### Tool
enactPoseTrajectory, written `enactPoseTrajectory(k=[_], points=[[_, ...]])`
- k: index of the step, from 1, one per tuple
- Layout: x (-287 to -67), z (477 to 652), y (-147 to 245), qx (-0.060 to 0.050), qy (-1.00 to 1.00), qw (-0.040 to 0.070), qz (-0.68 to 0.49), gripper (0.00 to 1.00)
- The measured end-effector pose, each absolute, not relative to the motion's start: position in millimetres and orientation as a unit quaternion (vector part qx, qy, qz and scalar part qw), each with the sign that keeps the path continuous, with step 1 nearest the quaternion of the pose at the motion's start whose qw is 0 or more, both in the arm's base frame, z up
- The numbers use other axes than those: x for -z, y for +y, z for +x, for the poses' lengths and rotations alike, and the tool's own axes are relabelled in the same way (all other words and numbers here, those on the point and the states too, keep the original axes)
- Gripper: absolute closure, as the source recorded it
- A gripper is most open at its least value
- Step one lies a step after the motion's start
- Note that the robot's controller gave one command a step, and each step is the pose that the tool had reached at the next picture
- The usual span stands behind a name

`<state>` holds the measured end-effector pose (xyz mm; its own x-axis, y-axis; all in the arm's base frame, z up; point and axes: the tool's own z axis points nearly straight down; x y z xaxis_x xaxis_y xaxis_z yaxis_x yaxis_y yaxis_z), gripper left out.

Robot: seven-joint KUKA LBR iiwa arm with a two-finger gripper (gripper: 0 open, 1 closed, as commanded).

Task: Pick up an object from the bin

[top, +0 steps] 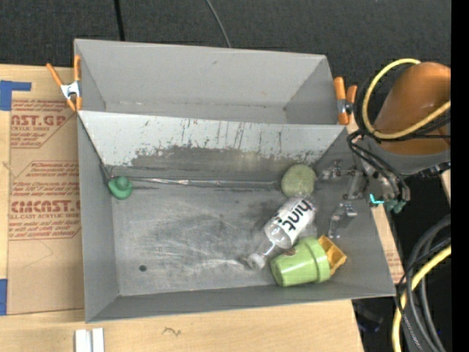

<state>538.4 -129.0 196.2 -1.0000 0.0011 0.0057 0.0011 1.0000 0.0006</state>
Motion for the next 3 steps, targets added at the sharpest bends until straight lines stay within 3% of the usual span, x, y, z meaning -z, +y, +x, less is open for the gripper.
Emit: enactPoseTrajectory(k=[1,2,3], points=[[-200.1,540.3,-128.4,0.0,-1.0,-0.001,0.0,0.0],[-146.4,547.5,-119.3,-0.001,-0.999,-0.005,0.039,0.0],[-117.1,555.1,-112.6,-0.003,-0.996,-0.016,0.083,0.0]])
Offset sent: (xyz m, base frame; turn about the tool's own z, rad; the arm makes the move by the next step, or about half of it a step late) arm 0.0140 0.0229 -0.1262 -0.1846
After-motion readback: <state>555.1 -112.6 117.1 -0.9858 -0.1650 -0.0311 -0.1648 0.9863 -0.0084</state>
